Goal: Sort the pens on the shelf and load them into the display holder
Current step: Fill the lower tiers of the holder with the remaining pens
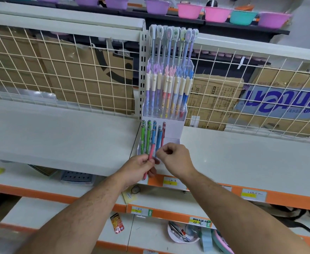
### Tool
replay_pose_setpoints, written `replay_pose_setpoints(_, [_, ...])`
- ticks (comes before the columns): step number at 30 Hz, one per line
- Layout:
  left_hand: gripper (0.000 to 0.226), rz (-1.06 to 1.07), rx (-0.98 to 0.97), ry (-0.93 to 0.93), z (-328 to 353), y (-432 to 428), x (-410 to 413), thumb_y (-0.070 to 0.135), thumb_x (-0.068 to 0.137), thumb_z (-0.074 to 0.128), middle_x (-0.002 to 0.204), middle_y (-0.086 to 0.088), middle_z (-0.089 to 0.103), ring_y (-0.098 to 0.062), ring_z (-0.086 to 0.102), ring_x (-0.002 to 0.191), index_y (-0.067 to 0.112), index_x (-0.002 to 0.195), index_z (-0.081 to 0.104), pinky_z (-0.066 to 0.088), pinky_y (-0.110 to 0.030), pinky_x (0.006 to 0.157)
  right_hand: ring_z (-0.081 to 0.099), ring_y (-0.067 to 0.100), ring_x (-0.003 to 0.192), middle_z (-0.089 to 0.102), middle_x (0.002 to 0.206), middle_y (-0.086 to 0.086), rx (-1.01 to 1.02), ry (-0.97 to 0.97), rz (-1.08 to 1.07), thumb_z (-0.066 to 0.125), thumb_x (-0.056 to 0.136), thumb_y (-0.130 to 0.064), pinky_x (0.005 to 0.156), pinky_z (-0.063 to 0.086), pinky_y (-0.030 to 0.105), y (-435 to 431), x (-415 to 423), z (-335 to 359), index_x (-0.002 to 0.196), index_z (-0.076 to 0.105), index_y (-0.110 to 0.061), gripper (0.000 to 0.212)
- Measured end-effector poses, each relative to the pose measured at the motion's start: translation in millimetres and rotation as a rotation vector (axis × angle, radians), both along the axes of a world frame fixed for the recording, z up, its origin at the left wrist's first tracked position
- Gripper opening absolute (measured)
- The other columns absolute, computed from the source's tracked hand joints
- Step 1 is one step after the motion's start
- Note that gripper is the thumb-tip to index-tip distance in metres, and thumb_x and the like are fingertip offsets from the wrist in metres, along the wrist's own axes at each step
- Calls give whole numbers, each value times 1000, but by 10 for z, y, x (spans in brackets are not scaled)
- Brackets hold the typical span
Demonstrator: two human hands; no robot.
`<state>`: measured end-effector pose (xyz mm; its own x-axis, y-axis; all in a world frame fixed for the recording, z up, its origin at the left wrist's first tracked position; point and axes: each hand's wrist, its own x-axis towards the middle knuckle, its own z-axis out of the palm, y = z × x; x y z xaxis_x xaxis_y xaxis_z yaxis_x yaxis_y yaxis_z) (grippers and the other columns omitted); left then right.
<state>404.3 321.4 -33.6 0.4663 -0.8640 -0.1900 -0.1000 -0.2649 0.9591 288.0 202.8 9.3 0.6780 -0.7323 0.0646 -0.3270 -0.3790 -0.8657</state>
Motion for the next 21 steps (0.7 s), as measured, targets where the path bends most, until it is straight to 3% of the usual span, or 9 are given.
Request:
replay_pose_setpoints(9, [17, -5, -1, -42, -46, -13, 13, 20, 99, 57, 73, 2, 73, -11, 62, 66, 22, 91, 72, 51, -32, 66, 53, 0, 59, 62, 67, -7, -85, 62, 69, 74, 85, -22, 54, 40, 8, 139, 51, -67, 73, 67, -18, 15])
replay_pose_setpoints(13, [18, -12, 7, -41, -46, -9, 14, 28, 97, 60, 71, 5, 72, -9, 62, 65, 26, 85, 74, 50, -30, 65, 54, 3, 62, 64, 71, -4, -92, 55, 57, 73, 86, -22, 55, 41, 9, 148, 40, -67, 73, 65, -18, 15])
replay_pose_setpoints(18, [14, -9, 16, -23, -65, -23, 34, 26, 97, 62, 73, 7, 73, -4, 62, 65, 22, 90, 74, 49, -25, 65, 65, 18, 75, 69, 76, 2, -70, 28, 51, 70, 88, -20, 71, 56, 32, 161, 33, -54, 78, 67, -14, 12])
replay_pose_setpoints(21, [13, -7, -6, 56, -80, -32, 42, 23, 96, 63, 91, 5, 77, -5, 72, 83, 21, 104, 74, 52, -17, 71, 67, 24, 80, 69, 79, 3, -18, -26, 27, 67, 90, -18, 78, 58, 43, 168, 36, -42, 83, 66, -14, 8])
